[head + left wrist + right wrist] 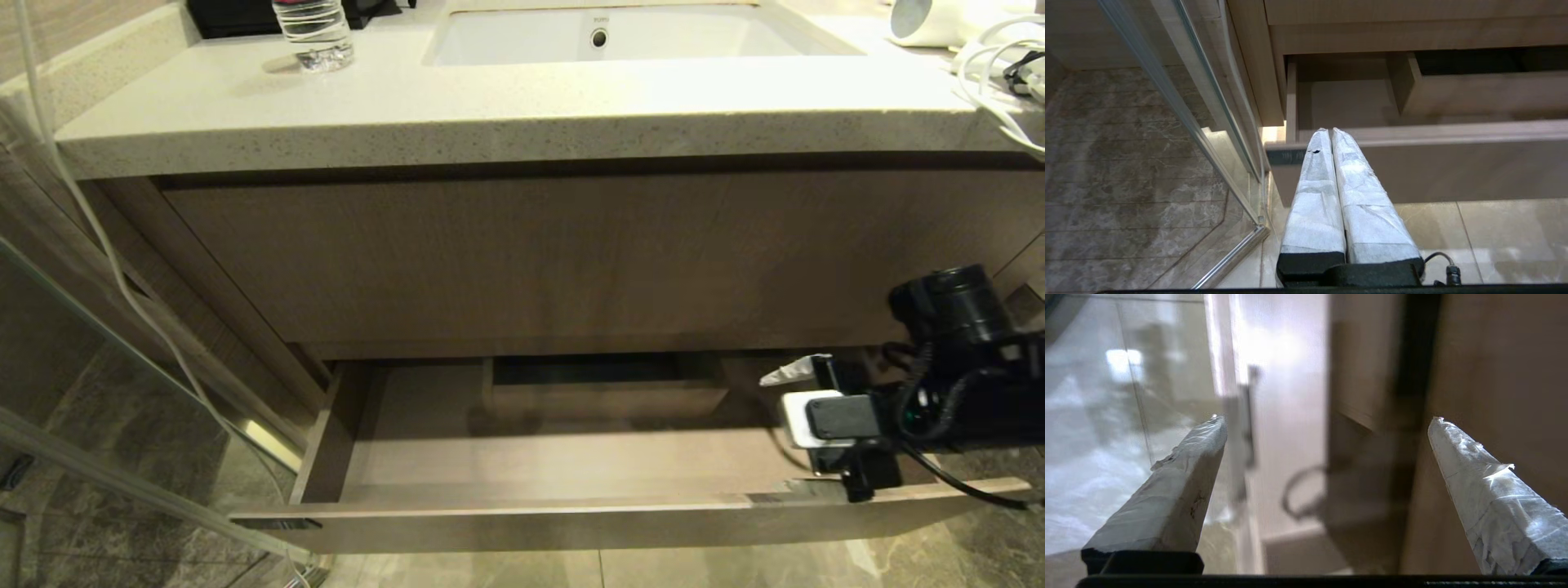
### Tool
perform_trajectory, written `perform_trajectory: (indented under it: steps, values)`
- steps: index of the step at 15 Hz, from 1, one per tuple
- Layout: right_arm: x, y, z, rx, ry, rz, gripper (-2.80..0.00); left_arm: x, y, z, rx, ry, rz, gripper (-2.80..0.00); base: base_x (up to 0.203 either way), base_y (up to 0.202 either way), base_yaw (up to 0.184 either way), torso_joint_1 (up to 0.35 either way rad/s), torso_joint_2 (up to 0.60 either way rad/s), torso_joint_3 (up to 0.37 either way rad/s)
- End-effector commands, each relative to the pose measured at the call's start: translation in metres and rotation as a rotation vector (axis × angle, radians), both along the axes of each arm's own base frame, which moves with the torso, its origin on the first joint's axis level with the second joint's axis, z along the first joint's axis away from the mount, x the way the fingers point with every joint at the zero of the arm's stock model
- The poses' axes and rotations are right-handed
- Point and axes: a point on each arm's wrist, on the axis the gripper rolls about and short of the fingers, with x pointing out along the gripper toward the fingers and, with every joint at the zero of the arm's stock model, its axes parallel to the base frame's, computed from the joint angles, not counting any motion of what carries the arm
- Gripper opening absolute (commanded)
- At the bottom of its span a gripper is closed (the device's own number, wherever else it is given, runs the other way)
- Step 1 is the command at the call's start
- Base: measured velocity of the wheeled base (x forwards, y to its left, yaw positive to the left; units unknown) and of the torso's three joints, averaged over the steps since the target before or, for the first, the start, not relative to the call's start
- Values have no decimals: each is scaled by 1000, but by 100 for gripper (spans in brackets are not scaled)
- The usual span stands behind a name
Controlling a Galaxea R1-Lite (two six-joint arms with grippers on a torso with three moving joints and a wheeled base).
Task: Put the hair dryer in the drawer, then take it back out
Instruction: Pull open the drawer, then pick up the hairdryer
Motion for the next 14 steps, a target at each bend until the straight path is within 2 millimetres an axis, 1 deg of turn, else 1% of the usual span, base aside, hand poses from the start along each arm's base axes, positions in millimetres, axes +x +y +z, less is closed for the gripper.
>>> perform_trajectory:
  steps: [1,3,5,6,7,9,10,12,14]
  values:
    - [-70,-15,40,9,-176,-3,0,0,0,0,0,0,0,-280,0,0,0,0,0,0]
    - [-93,-20,44,-11,-181,-29,0,0,0,0,0,0,0,-280,0,0,0,0,0,0]
    - [-107,-23,53,-8,-233,-60,0,0,0,0,0,0,0,-280,0,0,0,0,0,0]
    - [-110,-24,60,-2,-261,-71,0,0,0,0,0,1,0,-280,0,0,0,0,0,0]
    - [-112,-25,64,2,-279,-73,-280,0,0,0,0,1,0,-280,0,0,0,0,0,0]
    - [-115,-25,74,24,-321,-87,-280,0,0,0,0,0,0,-280,0,0,0,0,0,0]
    - [-122,-27,84,33,-362,-96,-280,0,0,0,-1,0,0,-280,0,0,0,0,0,0]
    - [-142,-31,105,58,-387,-129,-280,0,0,0,0,0,0,-280,0,0,0,0,0,0]
    - [-166,-35,123,113,-393,-175,-280,0,0,0,0,0,0,-280,0,0,0,0,0,0]
